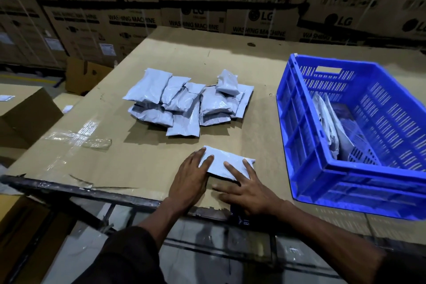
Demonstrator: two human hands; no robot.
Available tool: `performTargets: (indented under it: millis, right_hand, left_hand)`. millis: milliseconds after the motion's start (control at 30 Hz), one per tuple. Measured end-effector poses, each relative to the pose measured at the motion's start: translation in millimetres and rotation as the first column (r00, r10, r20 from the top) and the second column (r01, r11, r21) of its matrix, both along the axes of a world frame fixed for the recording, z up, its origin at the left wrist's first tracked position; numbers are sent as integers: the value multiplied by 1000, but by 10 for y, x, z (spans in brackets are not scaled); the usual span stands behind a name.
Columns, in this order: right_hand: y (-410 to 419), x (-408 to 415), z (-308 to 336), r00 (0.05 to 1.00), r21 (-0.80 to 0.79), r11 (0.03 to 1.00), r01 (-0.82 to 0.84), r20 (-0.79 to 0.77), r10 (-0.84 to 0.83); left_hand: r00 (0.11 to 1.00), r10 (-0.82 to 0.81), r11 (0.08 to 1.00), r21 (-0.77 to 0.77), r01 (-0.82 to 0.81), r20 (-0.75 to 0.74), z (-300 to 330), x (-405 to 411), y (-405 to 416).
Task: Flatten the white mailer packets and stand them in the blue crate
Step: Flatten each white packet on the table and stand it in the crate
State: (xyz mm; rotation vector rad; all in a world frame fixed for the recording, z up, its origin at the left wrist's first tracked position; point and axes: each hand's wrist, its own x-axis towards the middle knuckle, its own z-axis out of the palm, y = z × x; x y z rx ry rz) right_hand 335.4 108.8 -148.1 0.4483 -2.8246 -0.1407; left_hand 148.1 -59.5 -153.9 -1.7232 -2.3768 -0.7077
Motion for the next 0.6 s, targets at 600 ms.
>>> performTargets:
  millis: [600]
  right_hand:
    - [290,-708,1197,775,-706,408,578,631,-6]
  left_hand:
    - [992,100,995,-5,-101,-79,75,43,-11]
